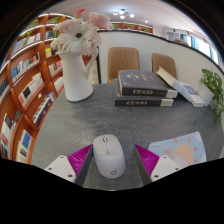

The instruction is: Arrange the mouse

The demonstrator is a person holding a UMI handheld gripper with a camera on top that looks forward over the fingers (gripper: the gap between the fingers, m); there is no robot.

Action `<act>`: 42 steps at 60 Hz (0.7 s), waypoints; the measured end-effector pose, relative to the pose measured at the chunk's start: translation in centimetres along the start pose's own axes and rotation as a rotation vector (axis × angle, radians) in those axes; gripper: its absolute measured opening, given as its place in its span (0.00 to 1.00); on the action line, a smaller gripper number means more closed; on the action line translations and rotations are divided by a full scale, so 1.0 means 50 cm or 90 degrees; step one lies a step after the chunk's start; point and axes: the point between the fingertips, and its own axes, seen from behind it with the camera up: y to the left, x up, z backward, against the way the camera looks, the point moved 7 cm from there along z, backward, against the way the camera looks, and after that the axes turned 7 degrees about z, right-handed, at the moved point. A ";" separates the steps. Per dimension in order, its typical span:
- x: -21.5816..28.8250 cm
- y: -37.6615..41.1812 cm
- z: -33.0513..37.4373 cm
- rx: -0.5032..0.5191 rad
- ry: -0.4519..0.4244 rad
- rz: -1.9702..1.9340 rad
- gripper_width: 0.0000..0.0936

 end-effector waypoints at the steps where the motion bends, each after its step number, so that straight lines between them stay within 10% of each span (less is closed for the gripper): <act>1: 0.002 -0.002 -0.004 -0.003 0.003 0.000 0.86; 42: 0.019 -0.012 -0.007 0.035 0.059 -0.019 0.39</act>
